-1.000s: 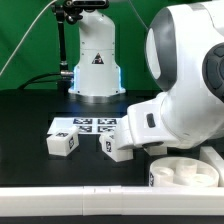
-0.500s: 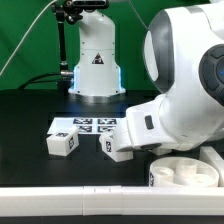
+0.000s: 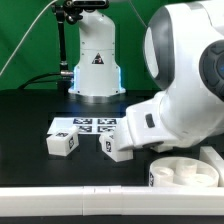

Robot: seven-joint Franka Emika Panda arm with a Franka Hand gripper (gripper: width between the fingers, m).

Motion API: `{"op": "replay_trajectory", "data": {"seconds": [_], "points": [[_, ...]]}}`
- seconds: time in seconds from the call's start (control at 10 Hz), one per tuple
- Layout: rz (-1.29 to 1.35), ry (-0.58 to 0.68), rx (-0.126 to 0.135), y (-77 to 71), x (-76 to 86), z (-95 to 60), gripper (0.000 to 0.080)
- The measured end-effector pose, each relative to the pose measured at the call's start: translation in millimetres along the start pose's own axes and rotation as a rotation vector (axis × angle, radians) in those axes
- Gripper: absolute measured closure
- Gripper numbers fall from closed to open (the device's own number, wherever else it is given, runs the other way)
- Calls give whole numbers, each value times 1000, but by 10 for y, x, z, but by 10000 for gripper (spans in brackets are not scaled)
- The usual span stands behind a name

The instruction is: Assemble stool

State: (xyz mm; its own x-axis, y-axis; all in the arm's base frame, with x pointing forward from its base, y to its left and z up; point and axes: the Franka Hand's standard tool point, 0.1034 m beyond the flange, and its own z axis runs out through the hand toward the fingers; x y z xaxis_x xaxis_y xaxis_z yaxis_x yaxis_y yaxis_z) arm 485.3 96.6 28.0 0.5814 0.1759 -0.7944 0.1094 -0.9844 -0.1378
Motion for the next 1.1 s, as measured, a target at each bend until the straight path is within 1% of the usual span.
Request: {"op": "replay_trajectory", "data": {"seconds": [0.1, 0.3, 0.5, 0.6, 0.7, 0.8, 0.9, 1.0, 1.1], "points": [[0, -2, 6, -5, -83, -106, 439], [-21, 14, 1, -16, -242, -310, 438], [-22, 27, 0, -18, -194, -285, 438], [-21, 59, -2, -20, -159, -324, 436], [-24, 59, -1, -21, -168, -334, 436], [-34, 79, 7, -9, -158, -403, 436], [-31, 190, 5, 30, -118, -595, 436], [-30, 258, -2, 43, -158, -709, 436], [-30, 342, -11, 30, -154, -829, 436]]}}
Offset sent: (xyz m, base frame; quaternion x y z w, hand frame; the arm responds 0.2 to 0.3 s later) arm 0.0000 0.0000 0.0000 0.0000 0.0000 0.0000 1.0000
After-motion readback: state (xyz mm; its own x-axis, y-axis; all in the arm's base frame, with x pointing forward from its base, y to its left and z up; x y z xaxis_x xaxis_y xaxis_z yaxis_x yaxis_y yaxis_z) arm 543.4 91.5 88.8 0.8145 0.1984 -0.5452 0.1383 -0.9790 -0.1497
